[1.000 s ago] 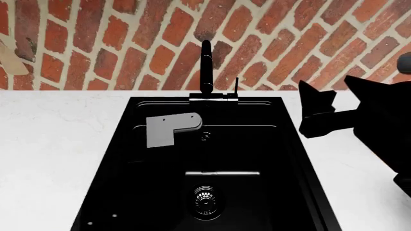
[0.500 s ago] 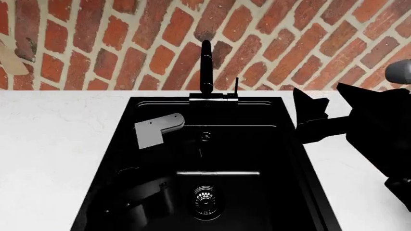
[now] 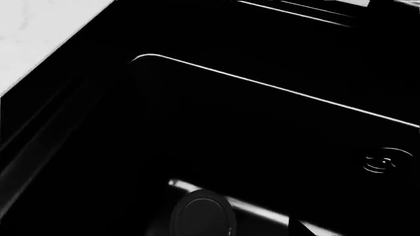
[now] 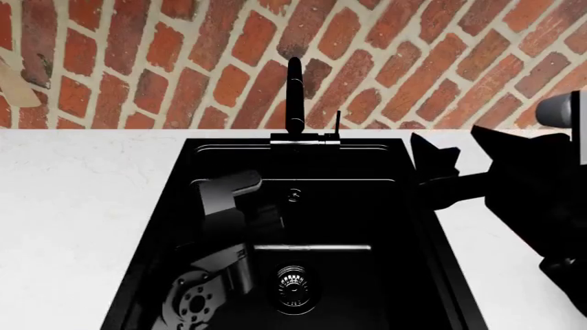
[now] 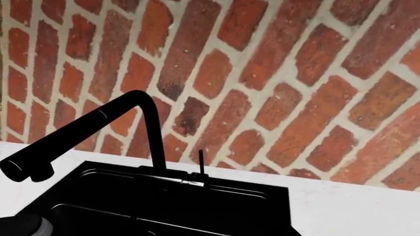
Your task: Pick the cup and bowl from the sink and place them on the counter for drying.
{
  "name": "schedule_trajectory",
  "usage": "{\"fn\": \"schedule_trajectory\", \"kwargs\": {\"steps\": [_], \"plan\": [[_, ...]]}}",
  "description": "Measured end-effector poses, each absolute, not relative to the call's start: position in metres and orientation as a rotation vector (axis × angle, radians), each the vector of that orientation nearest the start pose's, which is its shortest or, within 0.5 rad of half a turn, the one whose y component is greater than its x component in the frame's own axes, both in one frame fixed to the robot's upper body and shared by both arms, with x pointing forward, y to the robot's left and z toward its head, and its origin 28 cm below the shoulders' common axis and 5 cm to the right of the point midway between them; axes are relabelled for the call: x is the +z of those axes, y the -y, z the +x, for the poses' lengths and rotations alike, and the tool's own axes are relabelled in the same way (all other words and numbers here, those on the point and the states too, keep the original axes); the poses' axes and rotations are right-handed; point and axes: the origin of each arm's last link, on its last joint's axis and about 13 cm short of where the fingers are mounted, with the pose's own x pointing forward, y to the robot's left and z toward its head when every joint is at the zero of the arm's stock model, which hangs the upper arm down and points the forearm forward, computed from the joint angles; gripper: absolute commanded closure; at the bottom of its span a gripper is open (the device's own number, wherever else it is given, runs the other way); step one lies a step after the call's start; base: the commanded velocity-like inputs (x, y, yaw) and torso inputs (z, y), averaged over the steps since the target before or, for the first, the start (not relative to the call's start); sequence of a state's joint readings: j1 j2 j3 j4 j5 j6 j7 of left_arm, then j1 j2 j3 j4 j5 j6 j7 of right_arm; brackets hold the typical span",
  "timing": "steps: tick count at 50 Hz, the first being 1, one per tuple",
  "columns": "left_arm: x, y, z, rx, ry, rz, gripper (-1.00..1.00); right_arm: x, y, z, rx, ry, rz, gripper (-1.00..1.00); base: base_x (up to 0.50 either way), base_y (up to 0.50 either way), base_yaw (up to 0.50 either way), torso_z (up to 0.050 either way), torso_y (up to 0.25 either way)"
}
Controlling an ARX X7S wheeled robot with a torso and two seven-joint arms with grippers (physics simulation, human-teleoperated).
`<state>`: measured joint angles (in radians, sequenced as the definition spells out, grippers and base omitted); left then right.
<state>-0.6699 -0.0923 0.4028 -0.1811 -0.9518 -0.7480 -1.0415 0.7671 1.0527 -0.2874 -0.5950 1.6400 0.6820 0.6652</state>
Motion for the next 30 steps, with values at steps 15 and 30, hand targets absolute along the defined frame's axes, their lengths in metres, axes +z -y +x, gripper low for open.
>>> {"fn": "schedule_trajectory", "kwargs": {"steps": [15, 30], "plan": [[0.089, -0.129, 0.321, 0.299, -0.621, -0.141, -1.00, 0.258, 0.165, 0.203, 0.262, -0.084, 0.037, -1.00, 0.00, 0.00, 0.00, 0.000, 0.000], [0.064, -0.132, 0.329, 0.303, -0.667, -0.118, -1.00, 0.254, 0.164, 0.203, 0.267, -0.092, 0.039, -1.00, 0.00, 0.00, 0.00, 0.000, 0.000]]}}
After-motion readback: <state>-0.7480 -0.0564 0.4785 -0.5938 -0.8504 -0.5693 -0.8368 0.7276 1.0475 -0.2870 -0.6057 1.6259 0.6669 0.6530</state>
